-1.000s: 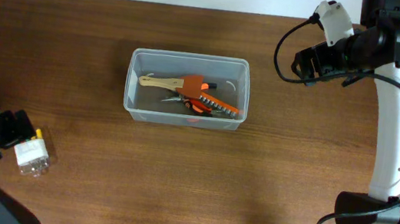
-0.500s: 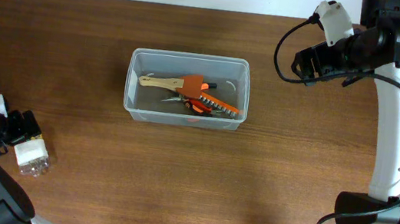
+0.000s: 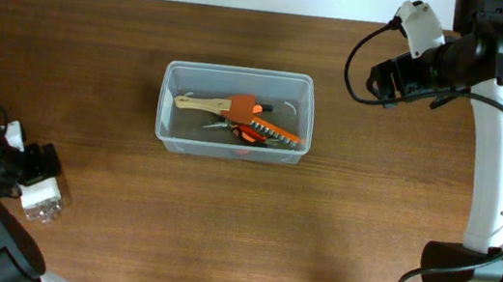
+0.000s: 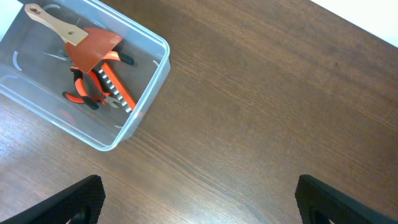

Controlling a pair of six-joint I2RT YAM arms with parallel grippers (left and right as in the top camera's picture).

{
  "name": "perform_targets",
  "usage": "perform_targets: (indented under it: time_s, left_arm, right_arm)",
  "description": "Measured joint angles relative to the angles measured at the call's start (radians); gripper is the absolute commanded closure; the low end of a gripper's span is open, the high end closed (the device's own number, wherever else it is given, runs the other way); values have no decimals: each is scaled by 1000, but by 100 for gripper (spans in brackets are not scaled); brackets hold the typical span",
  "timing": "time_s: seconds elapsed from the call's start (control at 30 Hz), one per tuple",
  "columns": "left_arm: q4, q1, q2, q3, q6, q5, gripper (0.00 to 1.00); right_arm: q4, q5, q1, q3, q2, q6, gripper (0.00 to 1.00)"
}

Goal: Pack container
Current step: 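Lower the left gripper onto the clear bit case and grasp it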

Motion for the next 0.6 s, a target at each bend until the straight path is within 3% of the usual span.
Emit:
perform_targets:
  time_s: [0.6]
  left_arm:
    - [35, -44, 40, -43, -1, -42, 1]
  right_arm:
    - [2, 0, 0, 0, 0, 0, 1]
